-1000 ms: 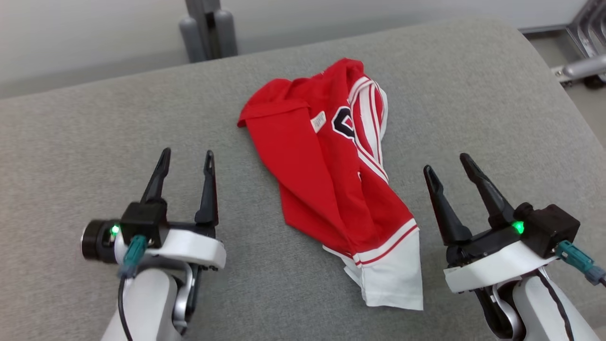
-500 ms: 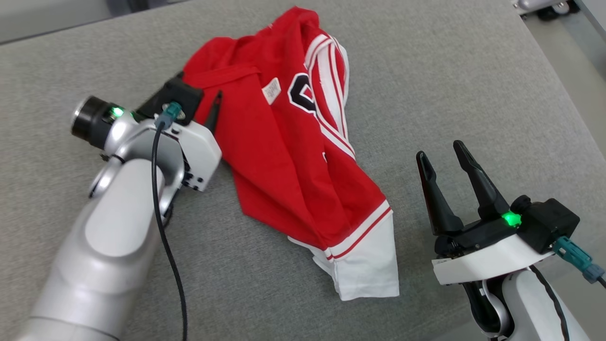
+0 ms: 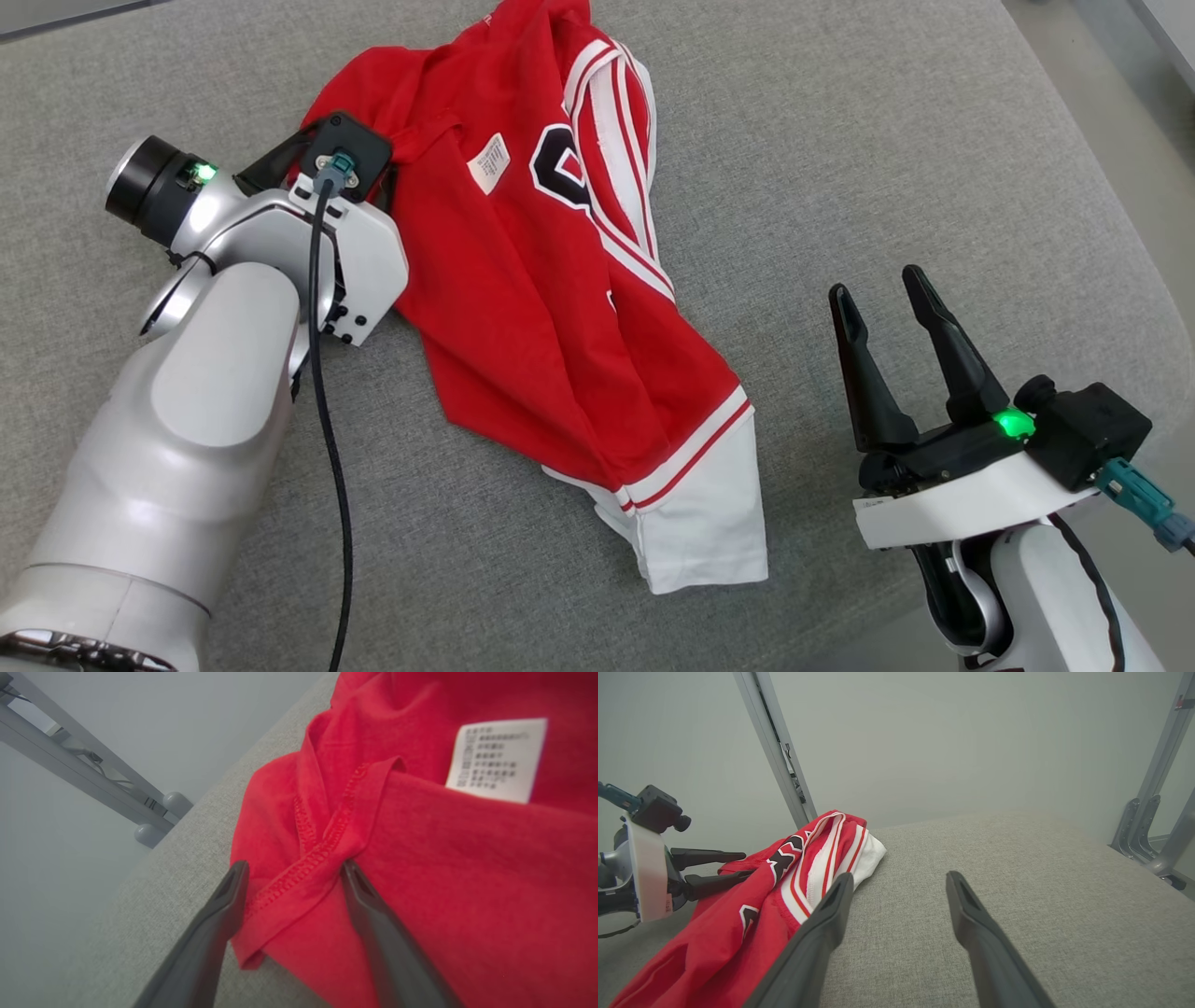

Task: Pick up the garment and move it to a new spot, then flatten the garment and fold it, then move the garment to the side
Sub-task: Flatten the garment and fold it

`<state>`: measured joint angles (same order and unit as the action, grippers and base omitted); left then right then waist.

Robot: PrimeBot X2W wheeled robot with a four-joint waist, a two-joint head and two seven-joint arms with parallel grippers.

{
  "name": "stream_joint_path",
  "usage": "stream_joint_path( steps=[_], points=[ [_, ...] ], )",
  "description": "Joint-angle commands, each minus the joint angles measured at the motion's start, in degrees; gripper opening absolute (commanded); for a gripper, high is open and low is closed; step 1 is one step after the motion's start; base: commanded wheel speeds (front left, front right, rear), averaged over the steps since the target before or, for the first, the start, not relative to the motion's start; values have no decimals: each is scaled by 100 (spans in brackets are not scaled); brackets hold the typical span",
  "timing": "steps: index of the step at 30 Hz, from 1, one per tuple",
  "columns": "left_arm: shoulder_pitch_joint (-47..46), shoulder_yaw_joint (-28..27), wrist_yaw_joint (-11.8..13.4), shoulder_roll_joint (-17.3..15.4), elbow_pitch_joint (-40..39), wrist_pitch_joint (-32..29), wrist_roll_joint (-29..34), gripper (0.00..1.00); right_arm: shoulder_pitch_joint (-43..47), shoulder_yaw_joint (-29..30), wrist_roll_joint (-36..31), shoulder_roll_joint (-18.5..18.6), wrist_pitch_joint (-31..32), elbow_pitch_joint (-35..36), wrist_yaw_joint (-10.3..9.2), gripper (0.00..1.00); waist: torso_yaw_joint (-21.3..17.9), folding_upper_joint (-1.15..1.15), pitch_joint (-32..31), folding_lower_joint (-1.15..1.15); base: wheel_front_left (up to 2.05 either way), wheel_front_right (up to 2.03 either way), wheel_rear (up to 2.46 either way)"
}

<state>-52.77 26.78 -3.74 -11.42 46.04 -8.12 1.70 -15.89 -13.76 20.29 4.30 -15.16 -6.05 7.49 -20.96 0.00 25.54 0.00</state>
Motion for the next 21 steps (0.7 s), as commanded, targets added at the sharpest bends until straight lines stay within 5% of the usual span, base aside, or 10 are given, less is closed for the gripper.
stream_joint_path(
  steps=[1, 2, 3, 14, 21],
  points=[
    [-110, -31, -10, 27, 45, 52, -71, 95, -32, 7, -18, 11, -15, 12, 1, 100, 10, 0, -2, 0, 0, 0, 0],
    [-87, -68, -21, 68, 115, 35, -151, 25, -35, 16, -23, 9, -15, 14, 1, 100, 19, 0, -7, 0, 0, 0, 0],
    [-94, -65, -28, 92, 151, 86, -167, 0, -31, 27, -28, 5, -15, 14, 1, 100, 31, 0, -13, 0, 0, 0, 0],
    [255, -776, 300, 323, 88, 1053, -1046, 0, 111, 159, -127, 100, -15, -112, 1, 100, 475, 0, -422, 0, 0, 0, 0],
    [958, -1147, 287, 302, -224, 1238, -1574, 0, 230, 165, -181, 213, -15, -186, 1, 100, 1064, 0, -862, 0, 0, 0, 0]
  ],
)
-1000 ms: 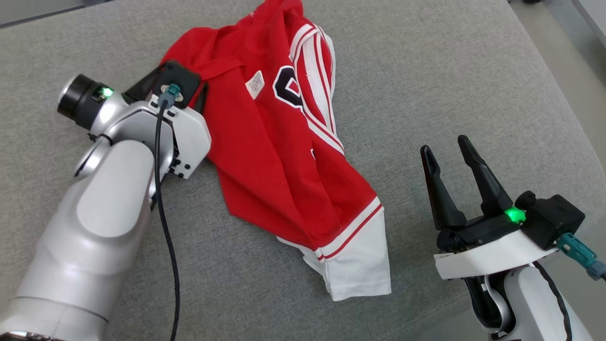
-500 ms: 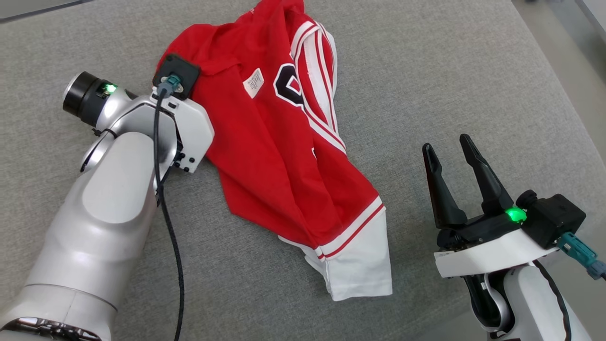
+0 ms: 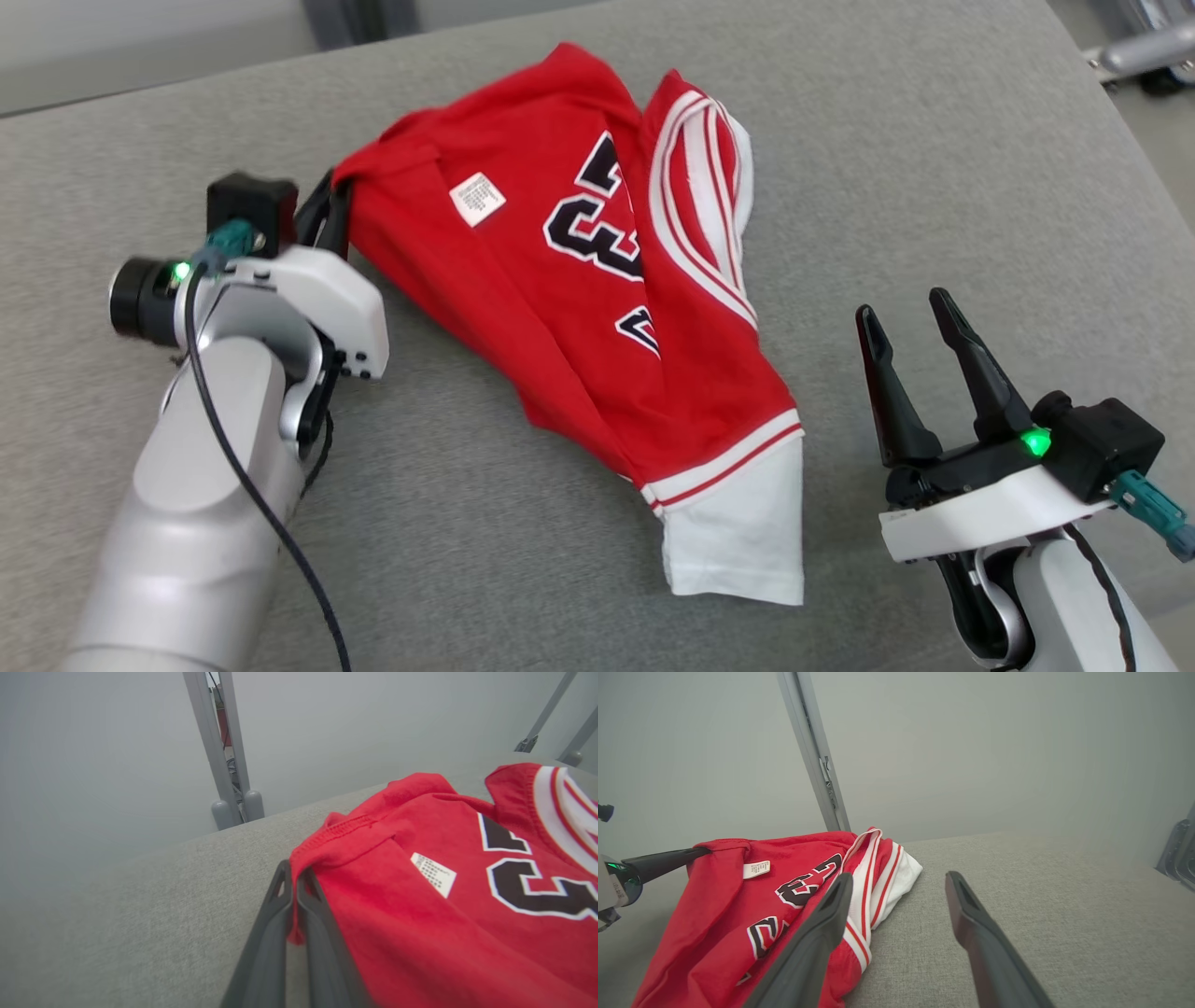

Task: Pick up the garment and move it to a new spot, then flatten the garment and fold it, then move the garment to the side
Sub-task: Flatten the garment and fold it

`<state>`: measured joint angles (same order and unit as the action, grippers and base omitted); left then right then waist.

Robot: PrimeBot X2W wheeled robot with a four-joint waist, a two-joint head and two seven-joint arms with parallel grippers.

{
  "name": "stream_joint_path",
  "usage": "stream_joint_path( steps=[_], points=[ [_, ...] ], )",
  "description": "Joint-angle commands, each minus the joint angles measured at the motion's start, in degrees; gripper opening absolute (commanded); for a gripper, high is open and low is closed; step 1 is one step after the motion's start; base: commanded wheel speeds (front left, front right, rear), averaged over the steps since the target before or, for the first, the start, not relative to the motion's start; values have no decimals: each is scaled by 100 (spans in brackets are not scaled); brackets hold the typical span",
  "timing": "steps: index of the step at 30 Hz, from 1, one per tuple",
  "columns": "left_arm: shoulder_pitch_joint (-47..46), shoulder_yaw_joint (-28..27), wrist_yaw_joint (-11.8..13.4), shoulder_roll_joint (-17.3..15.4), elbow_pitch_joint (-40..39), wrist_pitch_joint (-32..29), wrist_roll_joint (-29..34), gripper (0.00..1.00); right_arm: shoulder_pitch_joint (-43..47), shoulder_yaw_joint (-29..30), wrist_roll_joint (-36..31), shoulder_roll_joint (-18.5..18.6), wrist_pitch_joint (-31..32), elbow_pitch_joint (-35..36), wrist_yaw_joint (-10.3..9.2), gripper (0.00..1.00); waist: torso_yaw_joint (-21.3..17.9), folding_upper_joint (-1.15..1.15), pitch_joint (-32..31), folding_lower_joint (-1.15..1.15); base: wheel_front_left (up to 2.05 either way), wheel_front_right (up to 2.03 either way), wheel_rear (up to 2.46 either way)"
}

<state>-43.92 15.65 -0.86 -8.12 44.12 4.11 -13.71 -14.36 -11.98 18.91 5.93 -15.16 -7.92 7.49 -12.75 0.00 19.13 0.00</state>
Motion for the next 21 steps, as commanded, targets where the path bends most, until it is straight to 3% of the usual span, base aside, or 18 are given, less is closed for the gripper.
stream_joint_path(
  steps=[1, 18, 19, 20, 21],
  points=[
    [187, -61, -31, -24, -91, 5, -94, 0, 91, 5, -48, 63, -15, -12, 1, 100, 339, 0, -284, 0, 0, 0, 0],
    [2298, -231, 188, -109, -1419, -424, -665, 0, 284, -142, -130, 163, -15, -283, 1, 100, 1320, 0, -991, 0, 0, 0, 0],
    [2421, -209, 191, -104, -1474, -500, -682, 32, 302, -162, -141, 167, -15, -311, 1, 100, 1358, 0, -1025, 0, 0, 0, 0],
    [2537, -186, 210, -110, -1531, -567, -690, 74, 314, -187, -149, 170, -15, -327, 1, 100, 1390, 0, -1056, 0, 0, 0, 0],
    [2632, -190, 252, -112, -1577, -625, -716, 100, 319, -208, -160, 169, -15, -340, 1, 100, 1420, 0, -1085, 0, 0, 0, 0]
  ],
)
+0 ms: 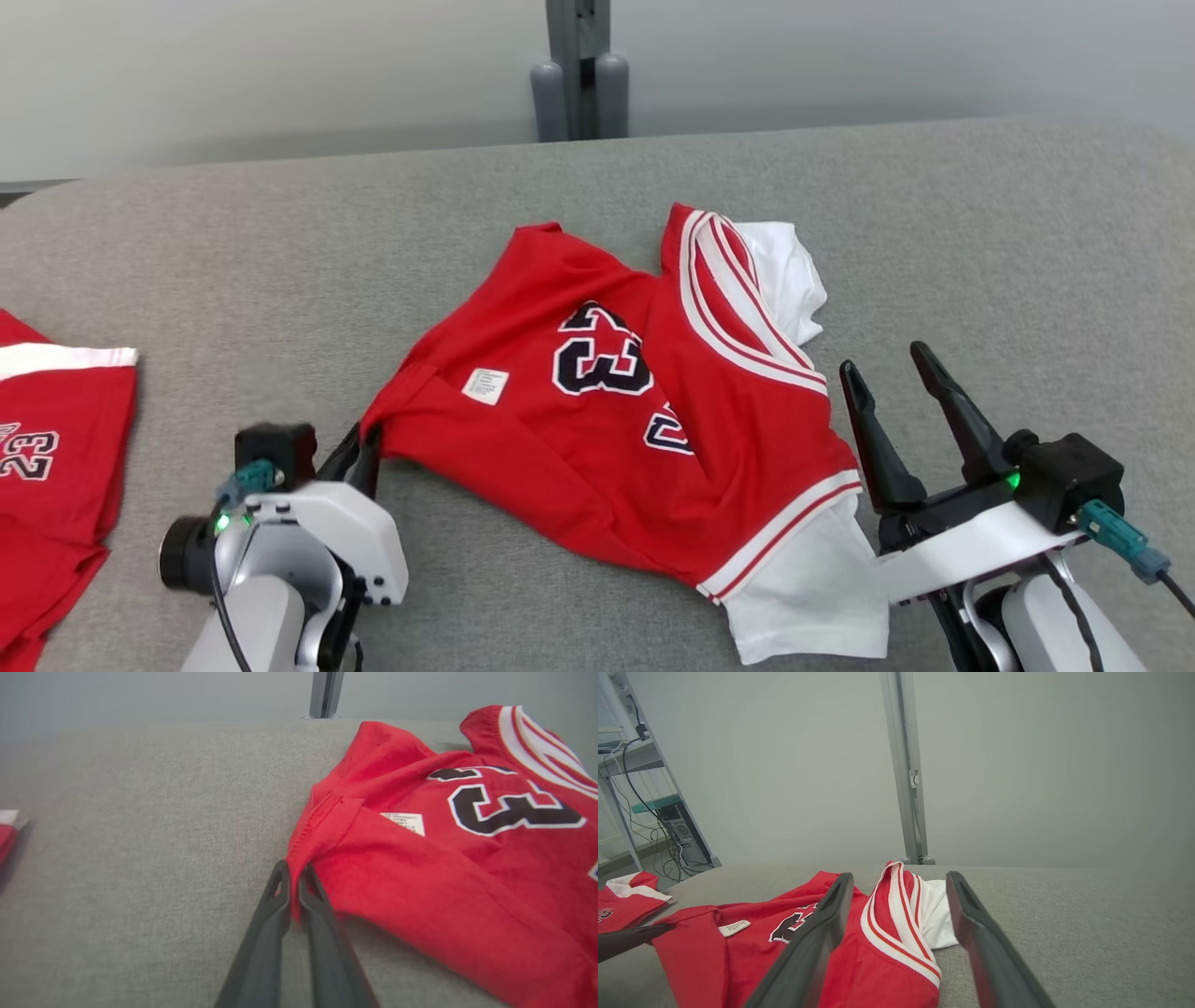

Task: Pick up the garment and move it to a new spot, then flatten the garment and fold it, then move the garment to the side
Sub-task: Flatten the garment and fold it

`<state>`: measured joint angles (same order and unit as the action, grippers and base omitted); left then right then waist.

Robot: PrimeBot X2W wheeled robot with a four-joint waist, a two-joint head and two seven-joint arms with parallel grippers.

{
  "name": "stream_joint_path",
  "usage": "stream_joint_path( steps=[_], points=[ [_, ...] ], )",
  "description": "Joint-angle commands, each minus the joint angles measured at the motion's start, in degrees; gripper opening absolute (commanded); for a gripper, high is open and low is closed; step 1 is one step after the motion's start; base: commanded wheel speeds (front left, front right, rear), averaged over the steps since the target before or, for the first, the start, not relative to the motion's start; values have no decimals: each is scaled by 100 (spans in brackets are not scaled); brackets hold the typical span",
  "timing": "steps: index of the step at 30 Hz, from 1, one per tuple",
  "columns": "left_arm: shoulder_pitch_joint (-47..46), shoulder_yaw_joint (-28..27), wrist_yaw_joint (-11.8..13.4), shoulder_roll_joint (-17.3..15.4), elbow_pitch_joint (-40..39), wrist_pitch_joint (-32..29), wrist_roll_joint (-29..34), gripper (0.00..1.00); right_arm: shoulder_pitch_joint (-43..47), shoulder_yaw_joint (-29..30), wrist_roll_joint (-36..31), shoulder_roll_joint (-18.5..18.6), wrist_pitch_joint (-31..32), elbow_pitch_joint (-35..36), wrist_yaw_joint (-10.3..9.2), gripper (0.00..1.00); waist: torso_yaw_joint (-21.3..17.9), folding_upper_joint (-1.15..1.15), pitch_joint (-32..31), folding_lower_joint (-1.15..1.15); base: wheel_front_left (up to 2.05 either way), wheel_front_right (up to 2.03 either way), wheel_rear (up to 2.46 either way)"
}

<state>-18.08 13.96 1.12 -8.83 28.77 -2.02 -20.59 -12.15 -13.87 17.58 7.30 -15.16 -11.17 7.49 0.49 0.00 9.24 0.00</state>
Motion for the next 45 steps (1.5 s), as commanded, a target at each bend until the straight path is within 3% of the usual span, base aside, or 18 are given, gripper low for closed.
stream_joint_path(
  steps=[1, 9, 19, 25, 35, 43, 44, 45],
  points=[
    [136, -35, 105, -42, -93, -58, -41, 100, 95, -40, -34, 29, -15, -25, 1, 100, 120, 0, -122, 0, 0, 0, 0],
    [449, -175, 592, -62, -572, 90, 52, 100, 81, -154, -36, -29, -15, -140, 1, 100, 148, 0, -265, 0, 0, 0, 0],
    [185, -87, 693, 102, -801, 525, 128, 100, 12, -281, 15, -50, -15, -141, 1, 100, -188, 0, -178, 0, 0, 0, 0],
    [-43, 210, 644, -2, -511, 297, 389, 100, -41, -240, 34, -38, -15, -105, 1, 100, -347, 0, -34, 0, 0, 0, 0],
    [-814, 633, 760, -293, 155, -617, 939, 100, -146, -241, 58, -91, -15, -46, 1, 100, -550, 0, 336, 0, 0, 0, 0],
    [-1017, 796, 687, -345, 369, -996, 955, 100, -170, -179, 73, -131, -15, -77, 1, 100, -589, 0, 424, 0, 0, 0, 0],
    [-1005, 811, 648, -334, 375, -1049, 929, 90, -171, -174, 71, -137, -15, -86, 1, 100, -586, 0, 418, 0, 0, 0, 0],
    [-994, 818, 639, -322, 370, -1079, 902, 0, -173, -171, 71, -145, -15, -93, 1, 100, -582, 0, 410, 0, 0, 0, 0]
  ],
)
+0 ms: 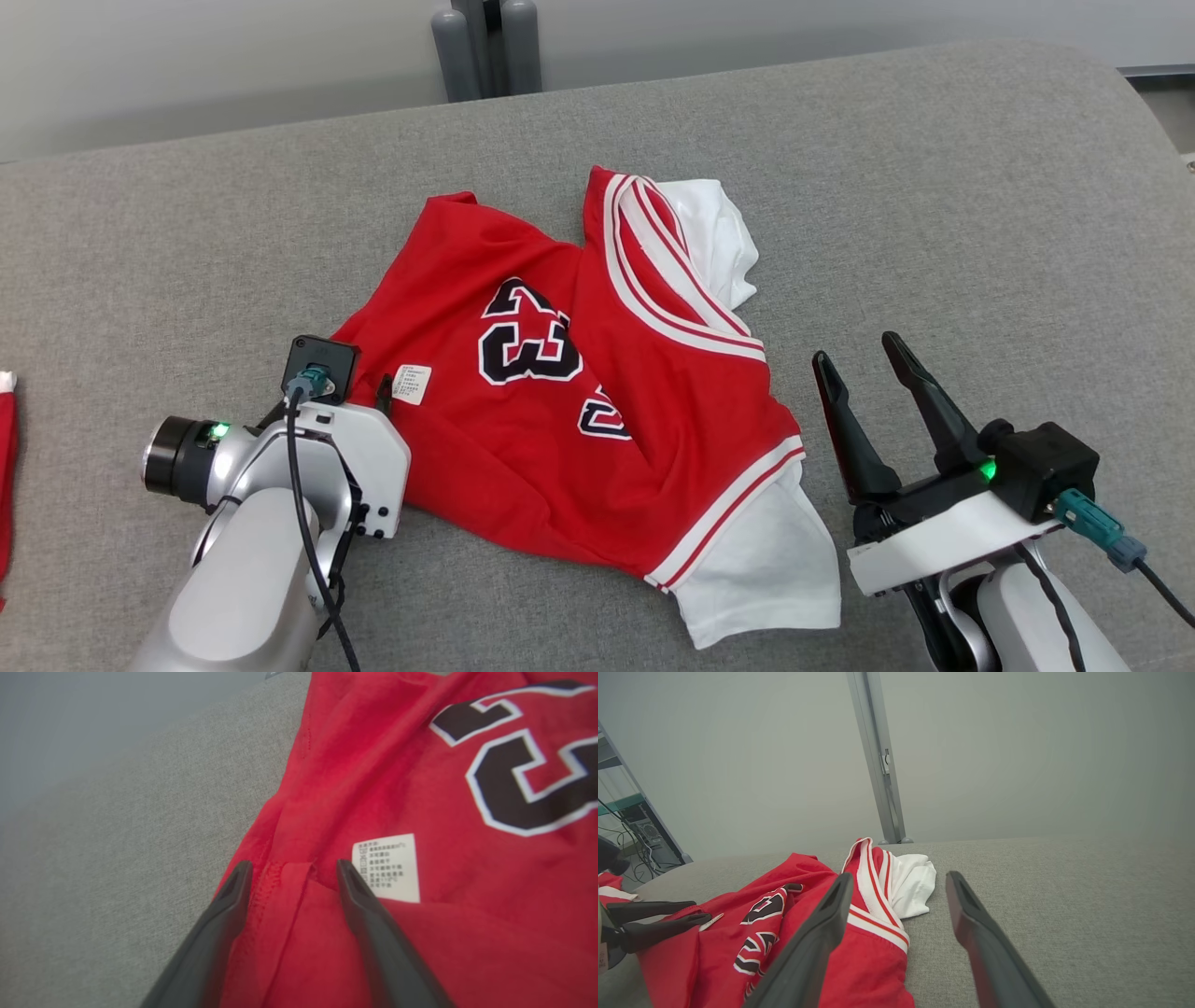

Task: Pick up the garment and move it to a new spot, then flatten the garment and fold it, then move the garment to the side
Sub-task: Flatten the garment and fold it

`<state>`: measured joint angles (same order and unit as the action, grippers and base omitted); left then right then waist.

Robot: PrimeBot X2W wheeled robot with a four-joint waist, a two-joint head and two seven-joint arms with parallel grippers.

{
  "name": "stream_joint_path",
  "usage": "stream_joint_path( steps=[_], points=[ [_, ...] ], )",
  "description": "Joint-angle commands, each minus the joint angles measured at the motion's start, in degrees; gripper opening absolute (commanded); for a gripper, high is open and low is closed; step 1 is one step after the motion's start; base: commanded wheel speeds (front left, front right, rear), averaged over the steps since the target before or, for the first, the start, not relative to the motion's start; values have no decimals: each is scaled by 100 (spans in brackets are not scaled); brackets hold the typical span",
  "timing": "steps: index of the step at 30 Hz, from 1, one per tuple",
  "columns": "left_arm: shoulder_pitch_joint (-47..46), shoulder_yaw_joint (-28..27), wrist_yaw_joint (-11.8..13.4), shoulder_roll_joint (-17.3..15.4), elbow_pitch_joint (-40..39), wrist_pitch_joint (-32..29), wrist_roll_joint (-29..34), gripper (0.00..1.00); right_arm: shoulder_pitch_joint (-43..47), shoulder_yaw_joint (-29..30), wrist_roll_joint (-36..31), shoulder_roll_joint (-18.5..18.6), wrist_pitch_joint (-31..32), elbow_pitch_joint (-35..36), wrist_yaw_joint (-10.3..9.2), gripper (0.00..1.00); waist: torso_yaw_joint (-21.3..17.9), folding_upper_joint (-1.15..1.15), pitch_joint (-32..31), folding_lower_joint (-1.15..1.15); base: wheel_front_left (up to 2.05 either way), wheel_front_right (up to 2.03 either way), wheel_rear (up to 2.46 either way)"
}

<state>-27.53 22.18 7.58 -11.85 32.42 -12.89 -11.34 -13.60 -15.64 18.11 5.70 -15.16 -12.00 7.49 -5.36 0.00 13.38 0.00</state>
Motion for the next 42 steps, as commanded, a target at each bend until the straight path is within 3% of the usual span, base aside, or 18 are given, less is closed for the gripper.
stream_joint_path(
  steps=[1, 9, 18, 27, 37, 41, 42],
  points=[
    [-41, 2, -19, -19, -9, -16, -38, 0, -30, 8, 22, 8, -15, -16, 1, 100, 9, 0, -14, 0, 0, 0, 0],
    [74, -52, 87, 0, -303, 214, -131, 0, 39, 21, 16, -31, -15, -92, 1, 100, 117, 0, -192, 0, 0, 0, 0],
    [248, -776, 261, 274, -1091, 1298, -834, 0, 116, 51, -21, -35, -15, -130, 1, 100, 294, 0, -446, 0, 0, 0, 0],
    [1110, -894, -60, 54, -1517, 1521, -1180, 0, 247, 32, -3, -29, -15, -172, 1, 100, 501, 0, -573, 0, 0, 0, 0],
    [2087, -651, -243, -103, -1497, 1378, -1264, 0, 354, 34, 20, 3, -15, -287, 1, 100, 729, 0, -755, 0, 0, 0, 0],
    [2309, -517, -267, -158, -1391, 1256, -1218, 20, 361, 26, 17, 24, -15, -313, 1, 100, 795, 0, -805, 0, 0, 0, 0],
    [2369, -506, -229, -156, -1348, 1197, -1226, 36, 367, 26, 15, 25, -15, -324, 1, 100, 808, 0, -818, 0, 0, 0, 0]
  ],
)
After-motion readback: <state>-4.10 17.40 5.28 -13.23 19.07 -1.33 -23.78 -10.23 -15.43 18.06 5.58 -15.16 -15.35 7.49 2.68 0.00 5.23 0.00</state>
